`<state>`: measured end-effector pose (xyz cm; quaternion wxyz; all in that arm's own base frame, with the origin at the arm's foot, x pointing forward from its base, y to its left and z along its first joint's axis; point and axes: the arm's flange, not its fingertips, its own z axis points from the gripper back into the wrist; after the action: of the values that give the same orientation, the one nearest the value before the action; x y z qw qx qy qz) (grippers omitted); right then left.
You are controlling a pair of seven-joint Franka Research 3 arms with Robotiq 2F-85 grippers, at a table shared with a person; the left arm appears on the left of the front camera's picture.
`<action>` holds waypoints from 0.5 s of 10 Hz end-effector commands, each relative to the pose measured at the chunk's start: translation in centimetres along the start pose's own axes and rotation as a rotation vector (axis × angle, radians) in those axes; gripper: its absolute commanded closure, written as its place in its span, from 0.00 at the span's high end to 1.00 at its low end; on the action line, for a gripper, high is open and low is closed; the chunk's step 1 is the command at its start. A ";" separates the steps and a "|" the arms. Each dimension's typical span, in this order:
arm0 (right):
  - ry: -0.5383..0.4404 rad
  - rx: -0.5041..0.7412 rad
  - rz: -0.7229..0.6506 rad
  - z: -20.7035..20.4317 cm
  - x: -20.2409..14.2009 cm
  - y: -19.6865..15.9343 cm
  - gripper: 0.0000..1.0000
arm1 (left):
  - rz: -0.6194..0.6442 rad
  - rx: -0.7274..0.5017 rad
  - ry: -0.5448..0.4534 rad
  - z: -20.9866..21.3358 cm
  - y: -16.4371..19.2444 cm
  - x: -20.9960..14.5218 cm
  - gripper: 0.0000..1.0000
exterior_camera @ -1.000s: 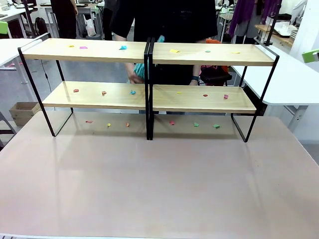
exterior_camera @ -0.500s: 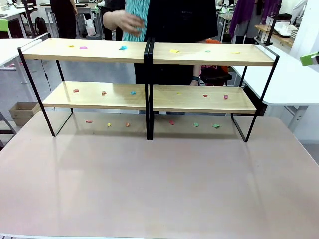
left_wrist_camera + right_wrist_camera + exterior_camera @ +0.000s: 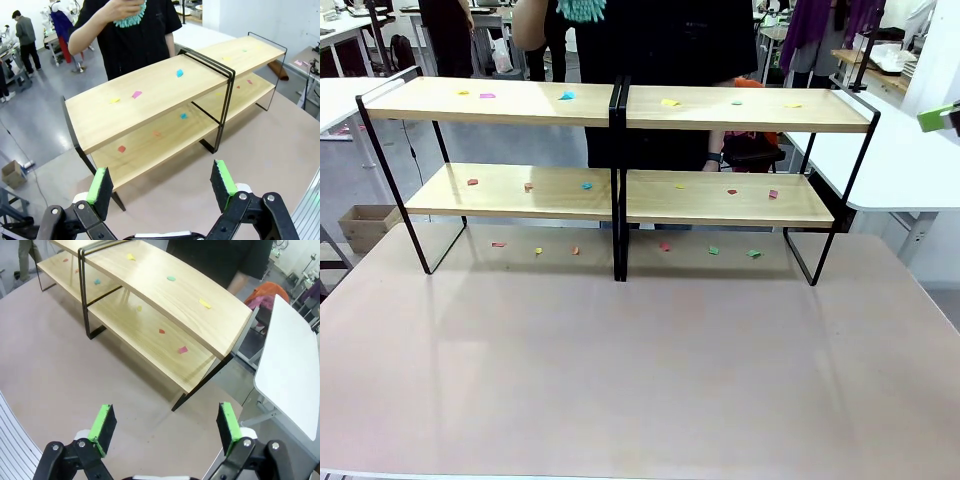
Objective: Clean the shelves.
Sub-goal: Pick up the Duster when the human hands it over.
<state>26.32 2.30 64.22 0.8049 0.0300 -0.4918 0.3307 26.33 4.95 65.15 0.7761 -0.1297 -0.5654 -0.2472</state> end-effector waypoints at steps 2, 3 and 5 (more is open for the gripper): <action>-0.138 0.044 -0.028 0.5 0.4 -1.1 1.00 | -0.040 -0.001 0.020 -0.9 -2.3 -2.1 1.00; -0.161 0.100 -0.075 0.7 0.3 -1.4 1.00 | -0.046 -0.002 0.024 -1.1 -2.4 -2.0 1.00; -0.153 0.127 -0.095 0.6 0.1 -1.7 1.00 | -0.055 -0.011 0.025 -1.2 -2.6 -2.0 1.00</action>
<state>26.48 1.11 65.08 0.7831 0.1094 -0.5288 0.3086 26.52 3.26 65.13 0.7770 -0.1205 -0.5566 -0.2682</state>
